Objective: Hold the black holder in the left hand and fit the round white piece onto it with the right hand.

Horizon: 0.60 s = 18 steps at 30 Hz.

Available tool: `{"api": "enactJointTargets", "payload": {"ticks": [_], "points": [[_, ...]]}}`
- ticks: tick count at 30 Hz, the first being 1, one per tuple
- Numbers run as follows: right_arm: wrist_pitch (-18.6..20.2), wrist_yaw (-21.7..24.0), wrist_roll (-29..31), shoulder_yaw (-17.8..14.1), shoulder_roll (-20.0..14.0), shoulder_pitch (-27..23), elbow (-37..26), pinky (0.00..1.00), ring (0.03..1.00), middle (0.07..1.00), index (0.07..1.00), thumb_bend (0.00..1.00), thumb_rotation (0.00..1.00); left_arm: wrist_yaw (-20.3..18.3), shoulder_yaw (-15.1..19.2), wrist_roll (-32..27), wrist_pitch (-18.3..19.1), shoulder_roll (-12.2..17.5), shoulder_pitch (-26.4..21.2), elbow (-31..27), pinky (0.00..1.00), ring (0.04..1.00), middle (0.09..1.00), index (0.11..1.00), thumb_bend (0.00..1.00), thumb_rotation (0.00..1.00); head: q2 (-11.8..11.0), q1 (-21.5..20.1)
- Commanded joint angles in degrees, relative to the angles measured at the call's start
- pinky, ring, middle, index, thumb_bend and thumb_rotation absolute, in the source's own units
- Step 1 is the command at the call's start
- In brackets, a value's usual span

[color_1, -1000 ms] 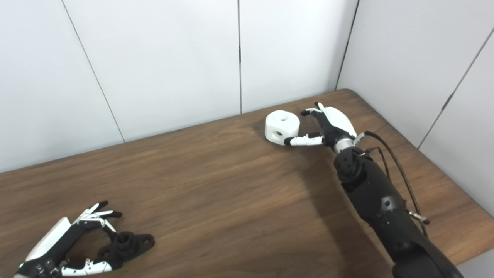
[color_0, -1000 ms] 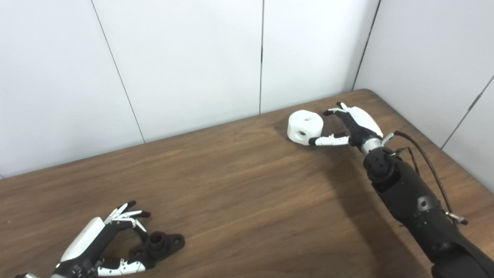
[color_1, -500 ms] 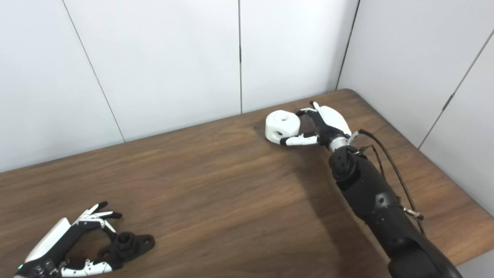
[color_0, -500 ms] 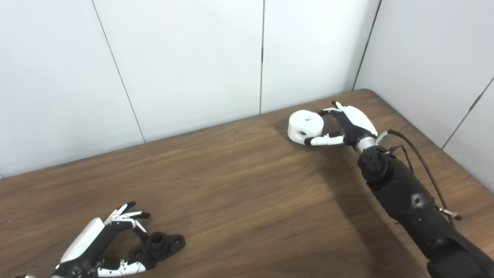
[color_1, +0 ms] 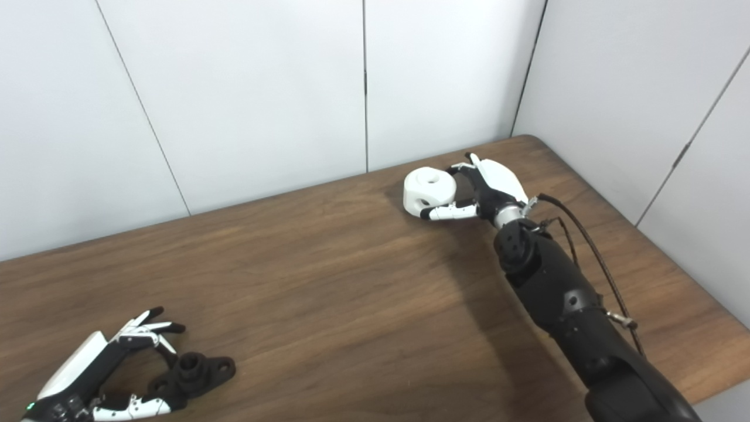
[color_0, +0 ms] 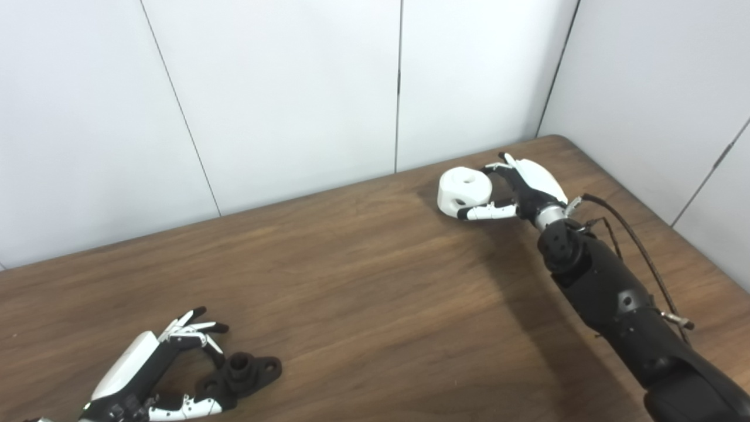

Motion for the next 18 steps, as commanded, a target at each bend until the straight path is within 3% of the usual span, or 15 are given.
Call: {"api": "enactJointTargets", "payload": {"ticks": [1,9,12,15,16,18], "points": [[-1.0,-1.4,-0.6,-0.2,-0.8,-2.8,-0.1,1.00,1.000,1.000,0.804,1.00,0.57,0.1,0.7,-0.1,0.1,1.2,-0.7,-1.4,1.00,0.993,0.825,0.481,0.52,0.04,0.1,0.1],[0.3,-2.1,-2.1,1.2,-0.3,-3.9,1.6,1.00,1.000,1.000,0.796,1.00,0.58,-0.2,0.9,-0.5,0.5,1.3,-0.4,-2.2,1.00,0.992,0.826,0.482,0.52,0.04,0.3,0.6],[-1.5,-3.9,-2.4,1.5,0.0,-4.5,4.3,1.00,1.000,0.974,0.693,1.00,0.48,-0.2,1.1,-0.7,0.9,1.3,-0.2,-2.8,1.00,0.996,0.828,0.482,0.52,0.04,0.3,0.8],[-4.9,-6.8,-1.8,1.5,0.3,-5.2,8.1,1.00,1.000,0.894,0.532,0.90,0.30,0.0,1.6,-0.7,0.6,1.4,0.1,-3.1,1.00,0.993,0.825,0.482,0.52,0.04,0.5,1.1],[-5.5,-7.5,-1.7,1.5,0.5,-5.3,8.5,1.00,1.000,0.870,0.503,0.68,0.22,0.0,1.7,-0.7,0.5,1.4,0.2,-3.1,1.00,0.993,0.825,0.482,0.52,0.04,0.4,1.2],[-6.7,-9.1,-1.6,1.5,0.8,-5.4,9.4,1.00,1.000,0.852,0.487,0.56,0.17,0.0,2.0,-0.9,0.3,1.4,0.5,-3.3,1.00,0.993,0.824,0.482,0.52,0.04,0.7,1.3]]}}
